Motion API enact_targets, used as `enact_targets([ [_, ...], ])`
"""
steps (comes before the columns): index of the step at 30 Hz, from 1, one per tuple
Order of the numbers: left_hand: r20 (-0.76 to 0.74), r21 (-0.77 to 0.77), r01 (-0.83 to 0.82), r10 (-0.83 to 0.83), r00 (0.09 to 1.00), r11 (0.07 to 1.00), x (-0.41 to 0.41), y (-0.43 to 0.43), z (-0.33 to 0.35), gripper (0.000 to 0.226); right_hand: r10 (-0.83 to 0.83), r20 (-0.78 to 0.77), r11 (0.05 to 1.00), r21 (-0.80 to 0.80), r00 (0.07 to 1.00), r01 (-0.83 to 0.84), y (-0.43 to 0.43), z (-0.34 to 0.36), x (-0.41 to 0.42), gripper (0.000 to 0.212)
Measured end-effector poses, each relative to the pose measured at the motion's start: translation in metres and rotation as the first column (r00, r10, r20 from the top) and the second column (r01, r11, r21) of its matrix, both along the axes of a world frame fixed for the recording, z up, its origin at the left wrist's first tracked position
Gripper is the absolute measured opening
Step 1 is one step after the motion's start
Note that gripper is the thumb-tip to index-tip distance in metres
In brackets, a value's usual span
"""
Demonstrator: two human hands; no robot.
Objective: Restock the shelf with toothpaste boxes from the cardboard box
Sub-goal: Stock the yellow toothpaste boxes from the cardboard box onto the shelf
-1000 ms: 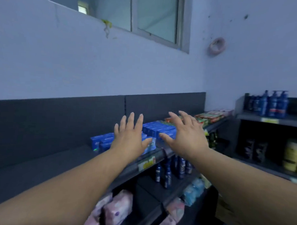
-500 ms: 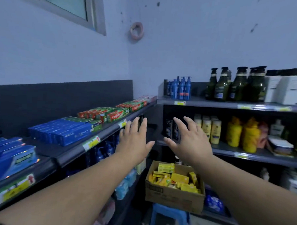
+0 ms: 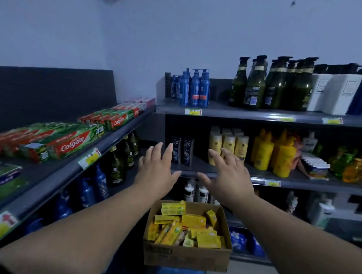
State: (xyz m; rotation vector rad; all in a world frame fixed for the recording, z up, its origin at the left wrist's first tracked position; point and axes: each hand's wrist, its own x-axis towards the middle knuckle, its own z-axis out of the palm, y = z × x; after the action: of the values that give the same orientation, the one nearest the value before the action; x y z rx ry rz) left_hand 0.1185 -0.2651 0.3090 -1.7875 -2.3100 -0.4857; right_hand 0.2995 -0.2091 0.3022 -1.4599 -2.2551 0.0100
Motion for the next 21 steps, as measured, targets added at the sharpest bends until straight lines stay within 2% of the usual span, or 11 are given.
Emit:
enact_targets([
  [7, 0.059, -0.108, 0.026, -0.02, 0.998, 0.994, -0.045, 0.092, -0.061, 0.077, -0.041, 0.069, 0.987, -0.152, 0.997, 0.051, 0.09, -0.065, -0.024, 0.078],
  [12, 0.127, -0.201, -0.018, 0.045, 0.991, 0.98, -0.056, 0.138, -0.122, 0.075, -0.042, 0.119, 0.965, -0.254, 0.992, 0.071, 0.15, -0.117, -0.02, 0.075],
  [21, 0.151, -0.333, -0.179, 0.239, 0.959, 0.926, -0.069, 0.204, -0.227, 0.074, 0.139, 0.171, 0.898, -0.437, 0.975, -0.051, 0.263, -0.216, -0.02, 0.075],
])
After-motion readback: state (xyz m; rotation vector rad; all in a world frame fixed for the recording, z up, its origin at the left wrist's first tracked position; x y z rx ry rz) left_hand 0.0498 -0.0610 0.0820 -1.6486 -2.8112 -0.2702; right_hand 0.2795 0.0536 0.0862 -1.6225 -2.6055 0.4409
